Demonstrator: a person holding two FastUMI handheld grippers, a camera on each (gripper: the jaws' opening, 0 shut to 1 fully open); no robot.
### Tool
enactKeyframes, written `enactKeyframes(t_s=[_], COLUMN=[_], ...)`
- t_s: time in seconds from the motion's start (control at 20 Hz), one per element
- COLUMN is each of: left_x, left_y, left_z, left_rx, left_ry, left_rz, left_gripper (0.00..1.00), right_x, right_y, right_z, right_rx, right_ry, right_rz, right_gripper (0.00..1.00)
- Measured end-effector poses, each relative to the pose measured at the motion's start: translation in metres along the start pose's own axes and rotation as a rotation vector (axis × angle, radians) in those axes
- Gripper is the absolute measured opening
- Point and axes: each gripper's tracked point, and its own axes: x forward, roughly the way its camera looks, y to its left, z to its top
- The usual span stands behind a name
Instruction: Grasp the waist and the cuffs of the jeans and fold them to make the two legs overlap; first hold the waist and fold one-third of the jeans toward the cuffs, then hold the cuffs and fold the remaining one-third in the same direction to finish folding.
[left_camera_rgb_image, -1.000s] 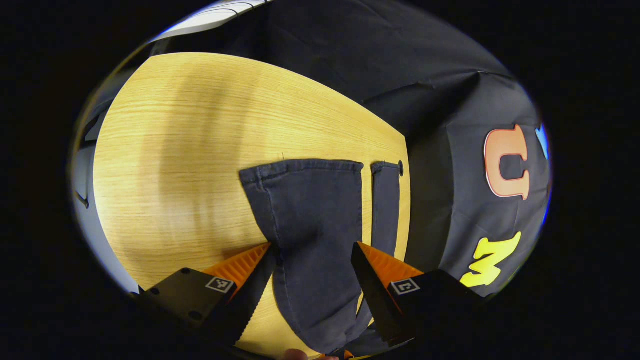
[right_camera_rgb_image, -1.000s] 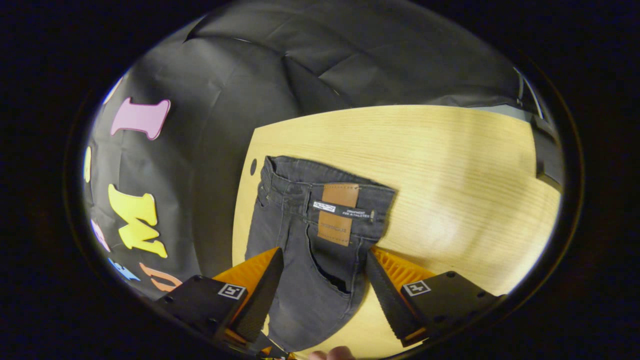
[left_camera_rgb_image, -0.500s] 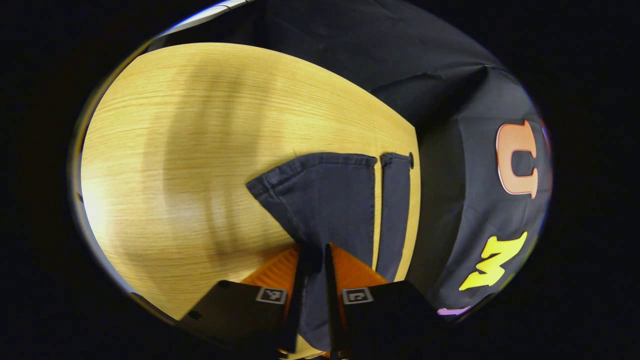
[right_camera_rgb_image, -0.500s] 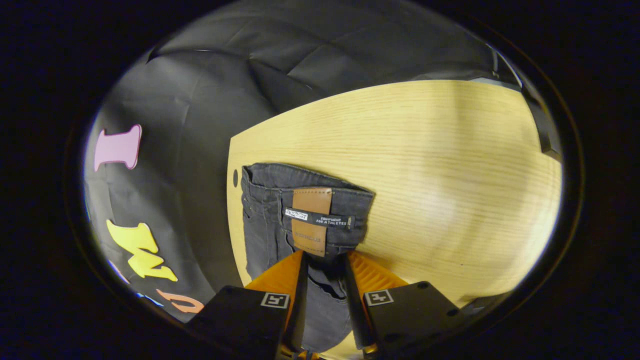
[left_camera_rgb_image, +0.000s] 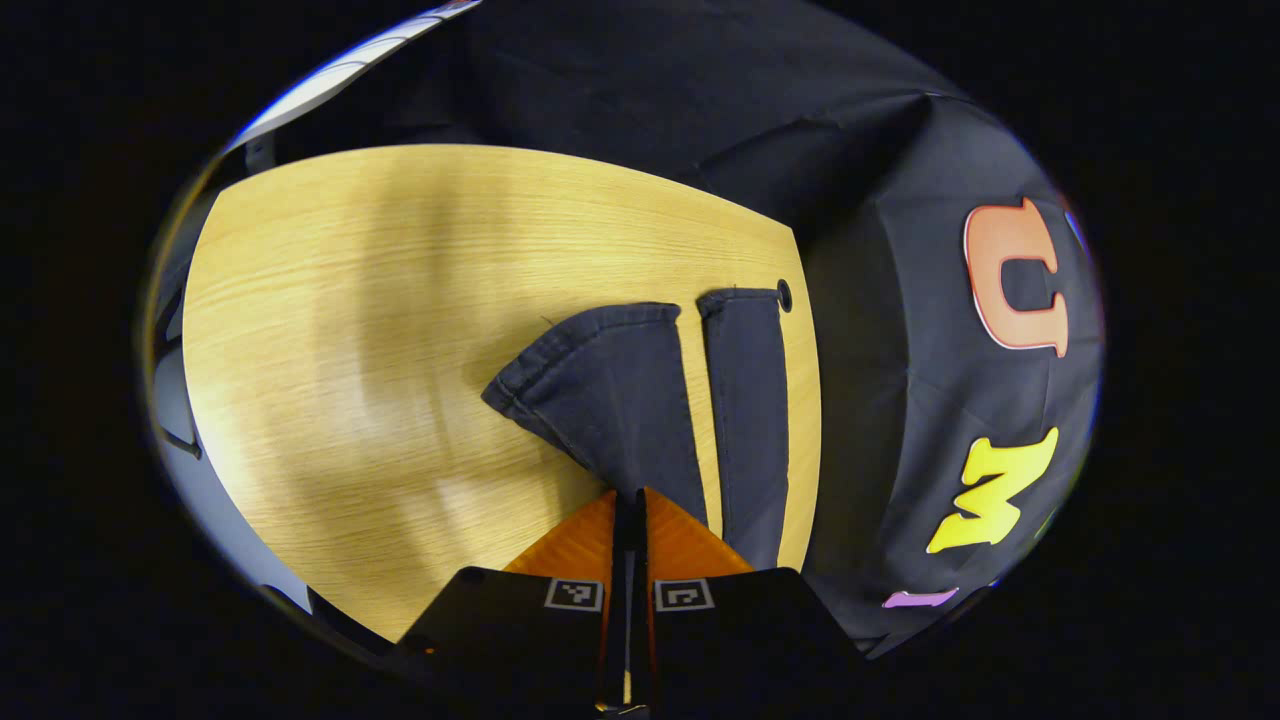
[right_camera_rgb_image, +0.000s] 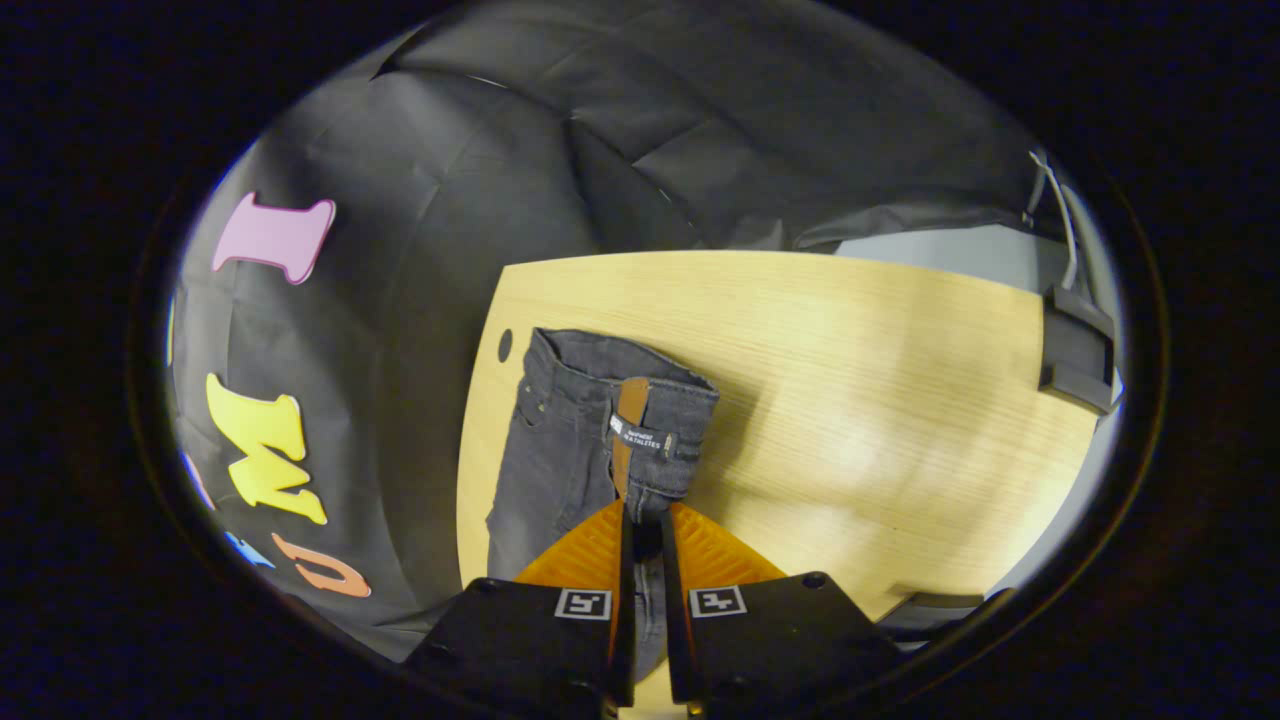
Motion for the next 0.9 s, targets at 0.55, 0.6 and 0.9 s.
enactKeyframes(t_s=[0.55, 0.6, 0.9], left_x=[0.052, 0.059, 0.128], left_y=[-0.138, -0.148, -0.175], left_z=[0.041, 0.044, 0.066], left_rx=[0.251, 0.265, 0.322], left_ry=[0.096, 0.097, 0.132], left_rz=[-0.043, -0.04, 0.008], left_gripper=[0.04, 0.04, 0.04], right_x=[0.065, 0.071, 0.131], right_y=[0.09, 0.098, 0.124], right_z=[0.043, 0.048, 0.061], right_rx=[-0.173, -0.182, -0.206], right_ry=[-0.004, -0.005, 0.013], right_rz=[-0.06, -0.056, -0.071], right_gripper=[0.02, 0.02, 0.02])
